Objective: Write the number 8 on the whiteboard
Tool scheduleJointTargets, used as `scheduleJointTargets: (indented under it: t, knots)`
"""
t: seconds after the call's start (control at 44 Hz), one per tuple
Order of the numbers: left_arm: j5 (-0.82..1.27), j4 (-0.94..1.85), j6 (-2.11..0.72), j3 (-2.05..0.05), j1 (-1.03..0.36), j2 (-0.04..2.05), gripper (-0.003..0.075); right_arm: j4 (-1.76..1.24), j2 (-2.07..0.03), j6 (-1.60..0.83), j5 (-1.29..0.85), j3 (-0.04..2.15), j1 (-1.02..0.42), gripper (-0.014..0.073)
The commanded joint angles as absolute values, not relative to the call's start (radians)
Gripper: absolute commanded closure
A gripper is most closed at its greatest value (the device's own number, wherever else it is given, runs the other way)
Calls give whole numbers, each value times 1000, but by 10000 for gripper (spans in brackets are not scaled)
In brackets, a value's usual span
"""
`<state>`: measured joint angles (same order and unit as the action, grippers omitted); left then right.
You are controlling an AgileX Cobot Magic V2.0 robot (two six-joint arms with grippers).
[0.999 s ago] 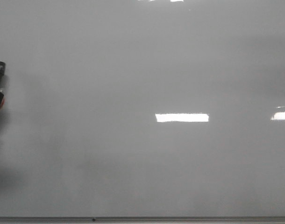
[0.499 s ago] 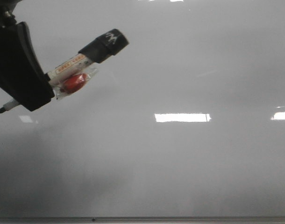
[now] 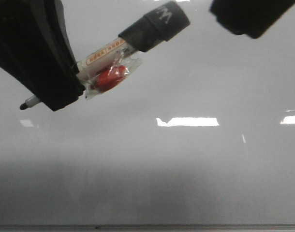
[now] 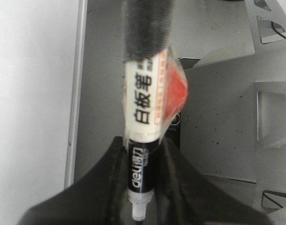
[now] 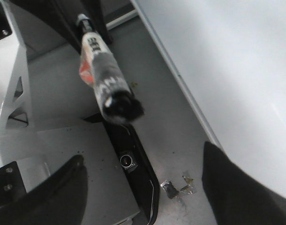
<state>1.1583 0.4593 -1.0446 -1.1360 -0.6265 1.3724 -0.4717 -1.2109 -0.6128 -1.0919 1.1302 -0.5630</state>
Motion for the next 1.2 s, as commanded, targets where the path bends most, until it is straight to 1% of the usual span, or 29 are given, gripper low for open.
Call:
scheduleJointTargets:
  t: [0.0, 0.114, 0.25, 0.318, 0.409, 0.477, 0.817, 0.908, 0.976, 1.022, 1.067, 1.135, 1.158, 1.181]
  knots:
    - [1138, 504, -1045, -1166, -636, 1338, 739, -513, -1270, -631, -1100, 1229, -611, 53]
    - [1138, 504, -1045, -1166, -636, 1338, 739, -513, -1355, -652, -1113, 1304, -664, 53]
    - [1138, 504, -1045, -1166, -636, 1338, 739, -513, -1408, -653, -1114, 1356, -698, 64]
    - [1138, 504, -1045, -1166, -636, 1338, 739, -513, -1422, -653, -1114, 1365, -702, 119]
    - [1138, 504, -1045, -1166, -636, 1338, 739, -512, -1433, -653, -1117, 1367, -702, 219]
    - [1138, 504, -1045, -1166, -636, 1338, 739, -512, -1436, -653, -1119, 1367, -702, 272]
    - [1126, 505, -1045, -1166, -636, 1334, 738, -510, -1436, -653, -1154, 1367, -701, 421]
    - [1079, 509, -1035, -1166, -636, 1327, 731, -505, -1437, -653, -1156, 1367, -701, 515]
    - [1052, 524, -1033, -1166, -636, 1322, 668, -503, -1437, -653, -1157, 1367, -701, 613]
    - [1047, 533, -1033, -1166, -630, 1318, 577, -503, -1437, -653, -1157, 1367, -701, 667]
    - [1042, 535, -1025, -1166, -628, 1313, 469, -503, -1437, -653, -1157, 1367, -701, 655]
    - [1037, 533, -1007, -1166, -628, 1309, 279, -502, -1437, -653, -1156, 1367, -698, 654]
    - [1037, 533, -1007, -1166, -628, 1306, 199, -500, -1437, -653, -1152, 1367, -698, 654]
    - [1037, 533, -1007, -1166, -628, 1303, 147, -496, -1437, -653, -1150, 1367, -698, 654]
